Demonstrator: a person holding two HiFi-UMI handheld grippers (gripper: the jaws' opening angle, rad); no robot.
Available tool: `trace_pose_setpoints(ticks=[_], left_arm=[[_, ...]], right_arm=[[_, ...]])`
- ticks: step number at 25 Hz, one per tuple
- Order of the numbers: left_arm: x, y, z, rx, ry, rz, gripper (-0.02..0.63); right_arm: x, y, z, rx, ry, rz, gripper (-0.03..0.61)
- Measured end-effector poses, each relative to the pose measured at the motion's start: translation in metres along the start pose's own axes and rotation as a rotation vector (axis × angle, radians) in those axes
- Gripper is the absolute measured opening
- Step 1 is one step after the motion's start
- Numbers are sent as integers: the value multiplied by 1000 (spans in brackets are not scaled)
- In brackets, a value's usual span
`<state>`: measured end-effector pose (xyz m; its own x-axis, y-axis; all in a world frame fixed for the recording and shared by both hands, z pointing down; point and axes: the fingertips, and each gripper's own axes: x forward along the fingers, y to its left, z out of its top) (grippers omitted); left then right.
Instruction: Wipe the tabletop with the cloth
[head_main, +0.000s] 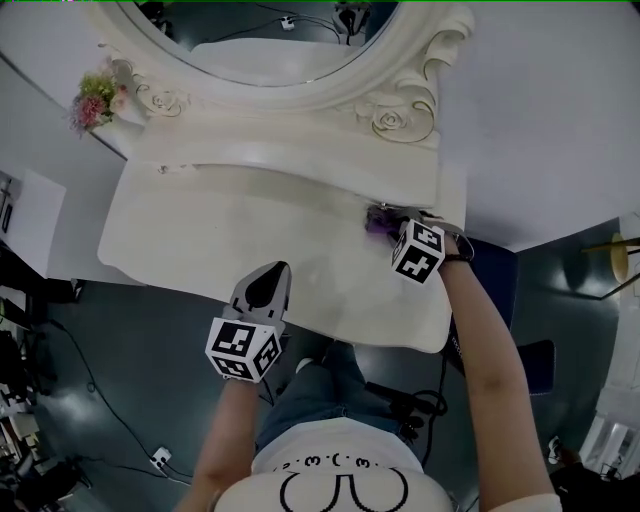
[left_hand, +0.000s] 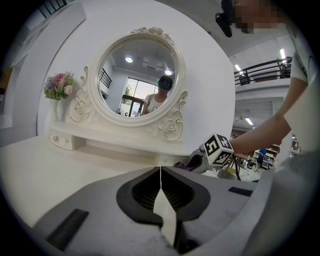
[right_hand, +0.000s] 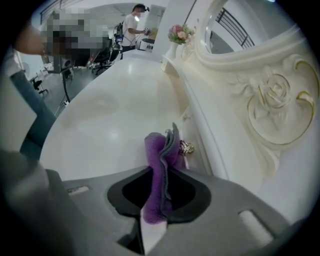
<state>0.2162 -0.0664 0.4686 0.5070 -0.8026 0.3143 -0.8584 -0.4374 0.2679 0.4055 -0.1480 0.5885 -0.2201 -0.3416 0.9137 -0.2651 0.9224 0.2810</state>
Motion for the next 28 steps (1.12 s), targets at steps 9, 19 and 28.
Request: trace_pose_setpoints(ticks=[9, 19, 28], left_arm=[[-24, -9, -12, -24, -5, -50, 3], [-75, -18, -18, -5, -24, -107, 3], [-115, -20, -30, -11, -30, -136, 3]], right_arm=[[-26, 73, 4, 72, 20, 190, 71], [-54, 166, 12, 96, 45, 248, 71], [-82, 256, 18, 95, 51, 325, 70]])
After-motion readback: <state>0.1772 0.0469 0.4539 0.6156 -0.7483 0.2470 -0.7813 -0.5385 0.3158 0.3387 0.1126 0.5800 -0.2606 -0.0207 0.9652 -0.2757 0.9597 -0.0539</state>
